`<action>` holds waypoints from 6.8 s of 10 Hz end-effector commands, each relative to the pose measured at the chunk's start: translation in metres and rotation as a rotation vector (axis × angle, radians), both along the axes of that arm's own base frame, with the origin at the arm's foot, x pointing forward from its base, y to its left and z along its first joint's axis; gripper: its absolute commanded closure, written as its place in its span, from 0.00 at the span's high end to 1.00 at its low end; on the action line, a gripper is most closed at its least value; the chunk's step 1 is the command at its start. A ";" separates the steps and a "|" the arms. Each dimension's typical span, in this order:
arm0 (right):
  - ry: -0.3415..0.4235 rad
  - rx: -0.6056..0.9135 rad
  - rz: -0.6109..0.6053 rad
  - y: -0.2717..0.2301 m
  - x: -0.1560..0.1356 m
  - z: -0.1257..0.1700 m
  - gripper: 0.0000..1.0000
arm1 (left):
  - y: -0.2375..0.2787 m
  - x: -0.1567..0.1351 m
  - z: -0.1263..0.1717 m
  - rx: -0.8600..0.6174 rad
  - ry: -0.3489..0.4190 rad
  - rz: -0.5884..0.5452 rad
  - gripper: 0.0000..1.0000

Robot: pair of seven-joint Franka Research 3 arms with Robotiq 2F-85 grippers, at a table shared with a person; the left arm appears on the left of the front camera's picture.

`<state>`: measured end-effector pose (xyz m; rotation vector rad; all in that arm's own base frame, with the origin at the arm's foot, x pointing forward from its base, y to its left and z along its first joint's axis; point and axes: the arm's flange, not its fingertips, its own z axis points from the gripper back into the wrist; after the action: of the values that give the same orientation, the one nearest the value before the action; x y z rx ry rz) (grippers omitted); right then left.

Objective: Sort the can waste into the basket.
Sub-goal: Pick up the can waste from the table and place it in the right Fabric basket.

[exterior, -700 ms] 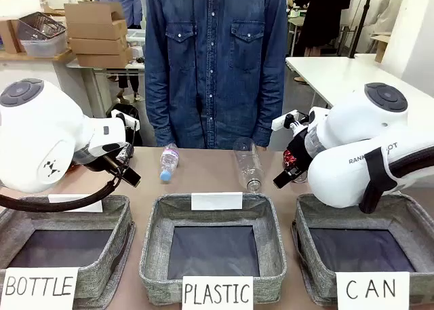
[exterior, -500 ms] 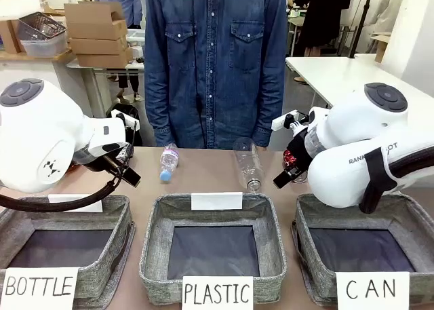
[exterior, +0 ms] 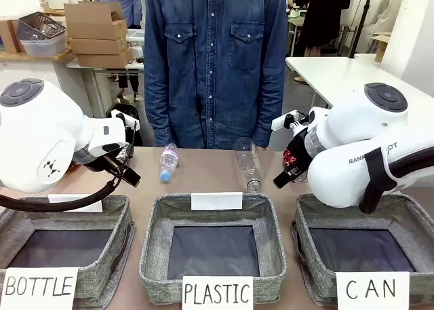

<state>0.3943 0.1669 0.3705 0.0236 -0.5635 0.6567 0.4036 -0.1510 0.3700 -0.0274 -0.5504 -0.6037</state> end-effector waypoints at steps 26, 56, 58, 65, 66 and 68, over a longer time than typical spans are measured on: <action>0.304 1.135 -0.122 -0.237 -0.054 0.168 1.00 | 0.196 -0.048 0.161 -1.076 0.293 0.027 1.00; 0.304 1.135 -0.122 -0.237 -0.054 0.168 1.00 | 0.087 0.287 -0.054 -0.193 0.540 0.742 0.00; 0.304 1.135 -0.122 -0.237 -0.054 0.168 1.00 | 0.116 0.280 -0.022 -0.268 0.617 0.642 0.00; 0.304 1.135 -0.122 -0.237 -0.054 0.168 1.00 | 0.406 0.128 0.117 -0.693 0.622 -0.163 0.00; 0.304 1.135 -0.122 -0.237 -0.054 0.168 1.00 | 0.401 0.100 0.134 -0.968 0.648 -0.259 0.00; 0.304 1.135 -0.122 -0.237 -0.054 0.168 1.00 | 0.357 0.069 0.143 -1.061 0.736 -0.311 0.00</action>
<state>0.3368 -0.0719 0.5379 1.1056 -0.5425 0.1180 0.4815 0.2375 0.5196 -1.1837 -0.1448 -0.5311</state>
